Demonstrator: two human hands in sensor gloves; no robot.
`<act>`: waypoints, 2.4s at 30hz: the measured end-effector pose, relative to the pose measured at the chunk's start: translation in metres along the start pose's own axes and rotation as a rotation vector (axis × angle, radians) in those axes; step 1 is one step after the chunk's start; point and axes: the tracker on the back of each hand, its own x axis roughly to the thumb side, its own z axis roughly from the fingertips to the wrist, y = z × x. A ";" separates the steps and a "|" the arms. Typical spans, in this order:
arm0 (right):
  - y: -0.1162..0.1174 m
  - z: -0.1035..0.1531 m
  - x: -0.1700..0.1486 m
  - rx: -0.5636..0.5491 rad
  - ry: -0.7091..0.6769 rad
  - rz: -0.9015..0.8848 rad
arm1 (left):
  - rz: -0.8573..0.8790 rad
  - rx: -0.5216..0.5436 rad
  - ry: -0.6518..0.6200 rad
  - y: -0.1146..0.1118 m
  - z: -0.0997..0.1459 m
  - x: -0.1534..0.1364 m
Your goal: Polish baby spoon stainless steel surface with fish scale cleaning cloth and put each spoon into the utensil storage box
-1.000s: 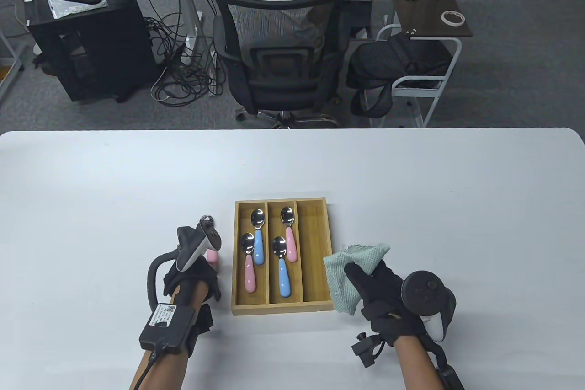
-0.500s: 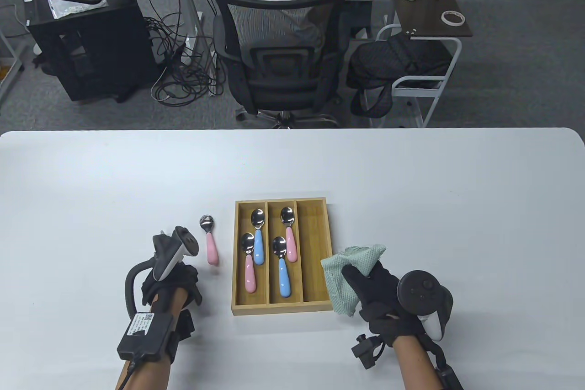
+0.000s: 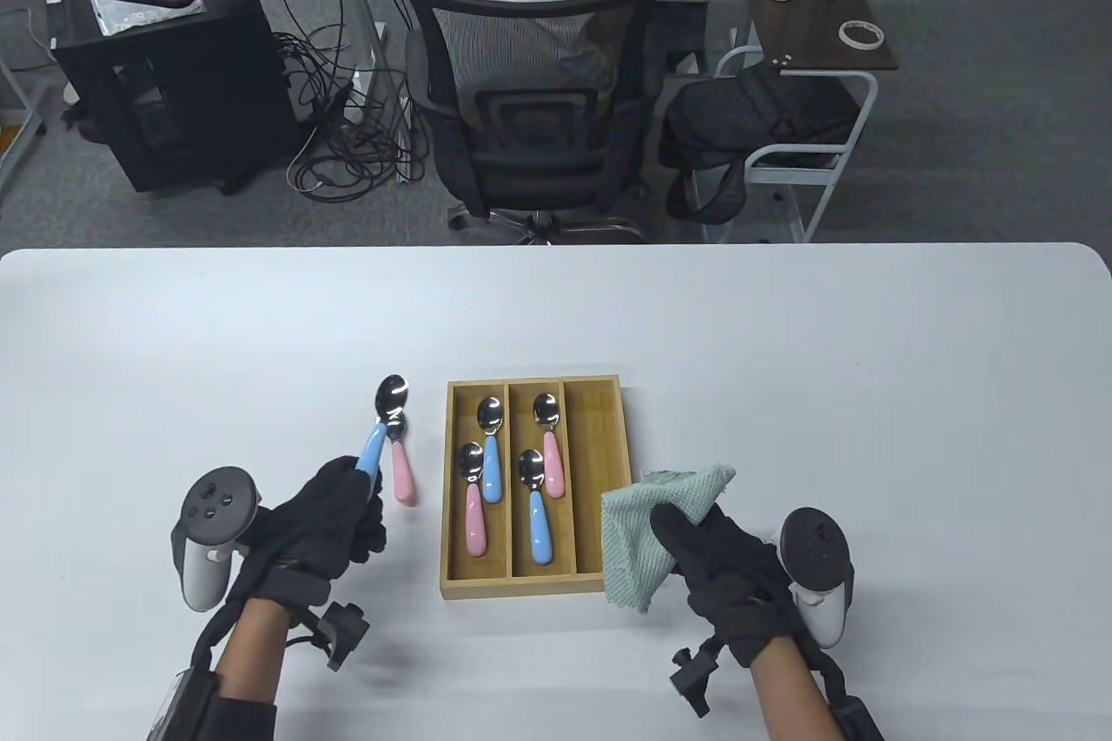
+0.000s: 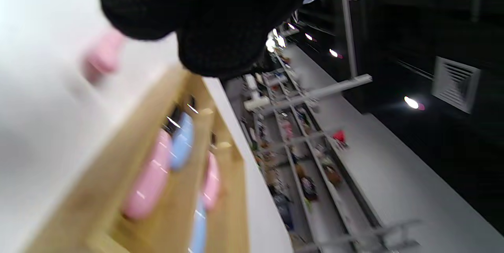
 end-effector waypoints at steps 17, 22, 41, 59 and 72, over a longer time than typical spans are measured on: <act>0.015 -0.003 -0.002 0.191 -0.045 -0.081 | -0.354 -0.340 -0.302 -0.104 0.015 0.045; 0.017 -0.003 -0.002 0.192 -0.044 -0.101 | -0.392 -0.416 -0.311 -0.117 0.017 0.047; 0.039 0.004 0.005 -0.095 -0.075 0.203 | -0.479 -0.370 -0.211 -0.147 0.014 0.042; 0.039 -0.005 -0.004 0.149 -0.063 -0.091 | -0.563 -0.433 -0.235 -0.153 0.018 0.043; 0.039 0.005 0.010 0.075 -0.123 0.057 | -0.534 -0.402 -0.244 -0.153 0.020 0.045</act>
